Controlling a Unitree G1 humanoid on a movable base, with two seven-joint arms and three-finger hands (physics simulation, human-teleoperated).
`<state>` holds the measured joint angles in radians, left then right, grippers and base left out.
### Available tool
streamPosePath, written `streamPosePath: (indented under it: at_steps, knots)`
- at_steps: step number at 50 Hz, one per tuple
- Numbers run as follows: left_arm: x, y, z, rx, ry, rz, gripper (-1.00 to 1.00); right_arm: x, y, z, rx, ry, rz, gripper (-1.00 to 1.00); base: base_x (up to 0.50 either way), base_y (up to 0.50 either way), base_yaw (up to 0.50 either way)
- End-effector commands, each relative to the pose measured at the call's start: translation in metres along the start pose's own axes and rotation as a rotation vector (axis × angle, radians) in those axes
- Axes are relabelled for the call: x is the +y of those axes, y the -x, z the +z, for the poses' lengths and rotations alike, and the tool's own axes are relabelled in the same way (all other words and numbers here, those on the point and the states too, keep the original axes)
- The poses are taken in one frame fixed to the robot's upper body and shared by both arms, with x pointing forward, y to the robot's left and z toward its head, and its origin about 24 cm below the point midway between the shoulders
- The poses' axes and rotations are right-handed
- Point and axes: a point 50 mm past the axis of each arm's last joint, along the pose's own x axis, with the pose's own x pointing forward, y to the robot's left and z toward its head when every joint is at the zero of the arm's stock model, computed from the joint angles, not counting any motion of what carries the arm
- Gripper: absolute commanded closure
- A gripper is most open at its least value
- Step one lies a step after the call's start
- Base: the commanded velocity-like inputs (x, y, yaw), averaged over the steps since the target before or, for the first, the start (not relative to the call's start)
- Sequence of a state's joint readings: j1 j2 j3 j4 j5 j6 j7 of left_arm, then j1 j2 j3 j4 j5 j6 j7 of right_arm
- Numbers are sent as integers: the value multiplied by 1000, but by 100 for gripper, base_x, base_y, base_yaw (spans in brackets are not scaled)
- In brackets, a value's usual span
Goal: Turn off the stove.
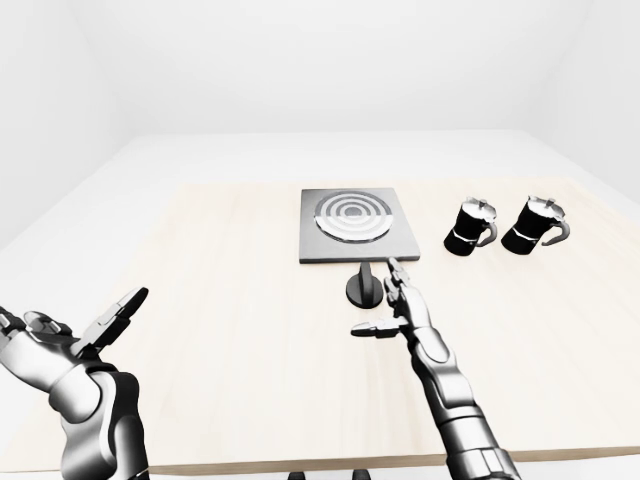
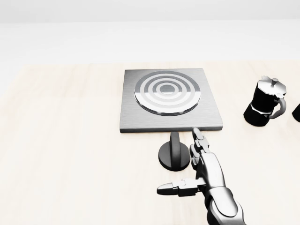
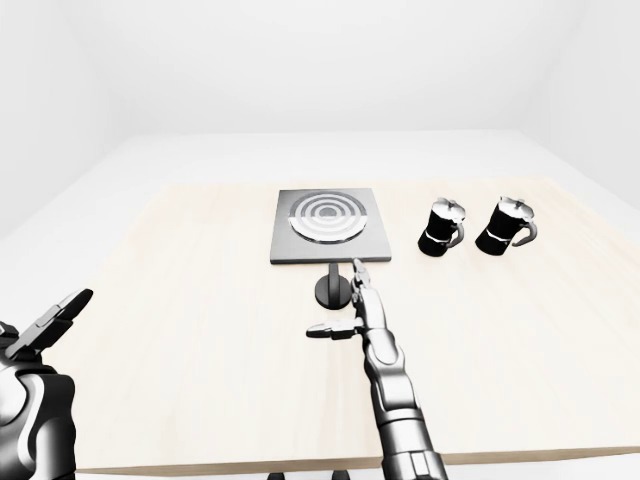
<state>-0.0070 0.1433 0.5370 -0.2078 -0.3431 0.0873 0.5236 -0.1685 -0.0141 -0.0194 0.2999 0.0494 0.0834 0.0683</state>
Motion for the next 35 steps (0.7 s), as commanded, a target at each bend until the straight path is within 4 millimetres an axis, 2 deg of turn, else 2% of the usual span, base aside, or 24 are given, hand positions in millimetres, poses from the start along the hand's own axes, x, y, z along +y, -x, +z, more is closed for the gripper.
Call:
streamPosePath:
  at_steps: [1, 15, 27, 35]
  knots:
    - [0, -1, -2, 3, -7, 2, -100, 4, -2, -4, 20, 3, 17, -100, 0, 0, 0]
    - [-1, -1, -2, 3, -5, 0, -100, 12, -1, -8, 24, 5, 37, -100, 0, 0, 0]
    - [-1, -1, -3, 4, -4, -1, -100, 16, -2, -21, 40, -8, 49, -100, 0, 0, 0]
    - [-2, -1, -3, 6, -4, -3, -100, 29, -4, -21, 45, 3, 83, -100, 0, 0, 0]
